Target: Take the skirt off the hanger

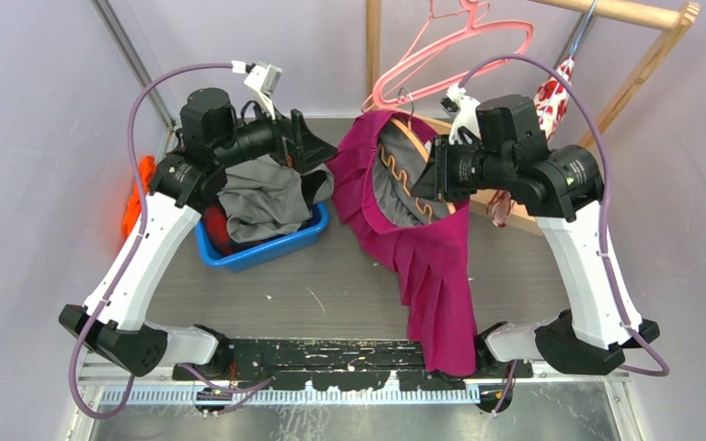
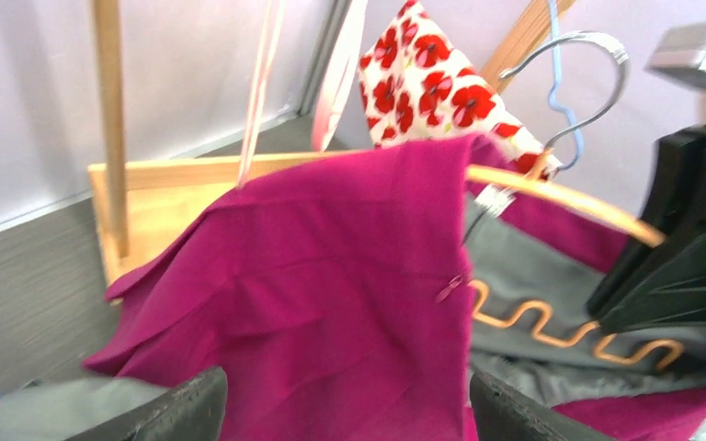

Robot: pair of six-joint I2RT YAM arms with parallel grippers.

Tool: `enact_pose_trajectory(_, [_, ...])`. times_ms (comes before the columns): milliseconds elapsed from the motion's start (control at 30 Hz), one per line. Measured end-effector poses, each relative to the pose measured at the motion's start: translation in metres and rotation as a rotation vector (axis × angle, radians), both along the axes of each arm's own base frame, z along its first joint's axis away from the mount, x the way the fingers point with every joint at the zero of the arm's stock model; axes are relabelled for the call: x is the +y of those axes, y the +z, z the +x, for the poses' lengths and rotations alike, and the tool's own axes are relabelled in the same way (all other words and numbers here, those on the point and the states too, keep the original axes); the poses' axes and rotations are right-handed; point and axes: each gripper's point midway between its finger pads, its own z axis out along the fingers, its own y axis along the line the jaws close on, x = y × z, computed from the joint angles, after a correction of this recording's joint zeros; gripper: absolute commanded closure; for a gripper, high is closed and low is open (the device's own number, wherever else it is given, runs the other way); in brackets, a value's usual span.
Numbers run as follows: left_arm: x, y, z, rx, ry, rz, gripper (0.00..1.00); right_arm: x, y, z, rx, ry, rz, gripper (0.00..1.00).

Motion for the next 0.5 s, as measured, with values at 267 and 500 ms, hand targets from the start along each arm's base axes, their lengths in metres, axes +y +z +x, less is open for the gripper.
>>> enact_pose_trajectory(267, [-0.020,0.026,-0.019,-0.027,-0.105,-0.096,0.00,0.017,-0.004,0.003,-0.006,0.063,-0.025,0.99])
enact_pose_trajectory(500, [-0.036,0.035,-0.037,-0.063,-0.174,-0.113,0.00,0.034,-0.001,0.006,-0.039,0.108,-0.037,0.99])
